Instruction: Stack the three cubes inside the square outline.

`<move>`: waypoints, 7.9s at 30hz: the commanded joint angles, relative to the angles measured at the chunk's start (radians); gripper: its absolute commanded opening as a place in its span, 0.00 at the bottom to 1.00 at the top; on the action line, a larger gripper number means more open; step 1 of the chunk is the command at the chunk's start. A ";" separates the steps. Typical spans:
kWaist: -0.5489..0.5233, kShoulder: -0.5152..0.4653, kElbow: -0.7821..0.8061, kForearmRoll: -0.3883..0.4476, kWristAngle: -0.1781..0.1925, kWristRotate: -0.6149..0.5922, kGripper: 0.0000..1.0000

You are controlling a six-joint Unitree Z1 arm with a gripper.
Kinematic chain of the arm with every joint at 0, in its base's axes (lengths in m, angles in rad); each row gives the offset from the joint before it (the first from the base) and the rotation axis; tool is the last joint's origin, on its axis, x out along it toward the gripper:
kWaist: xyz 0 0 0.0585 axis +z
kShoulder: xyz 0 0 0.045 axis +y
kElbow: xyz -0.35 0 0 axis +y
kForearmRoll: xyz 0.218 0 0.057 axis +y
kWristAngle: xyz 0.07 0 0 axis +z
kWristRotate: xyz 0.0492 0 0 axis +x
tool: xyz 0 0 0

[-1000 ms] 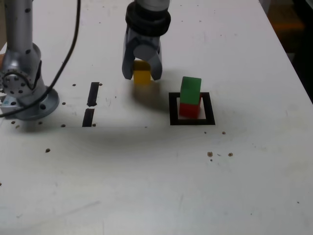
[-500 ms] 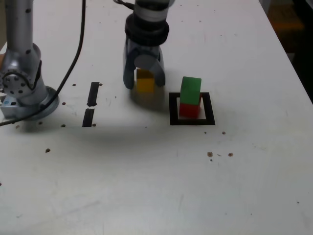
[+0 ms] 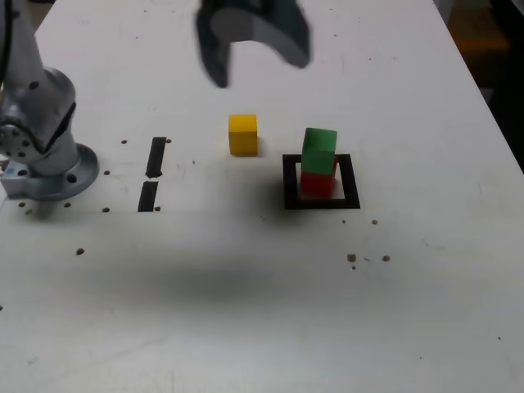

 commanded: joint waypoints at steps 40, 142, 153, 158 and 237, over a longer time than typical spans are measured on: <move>-0.055 0.390 -0.225 0.010 -0.081 0.098 0.45; 0.256 0.086 0.479 -0.331 -0.076 0.109 0.92; 0.258 0.157 0.487 -0.412 -0.090 0.123 0.77; 0.258 0.164 0.495 -0.459 -0.090 0.122 0.74; -0.026 0.398 -0.126 -0.122 -0.068 0.066 0.31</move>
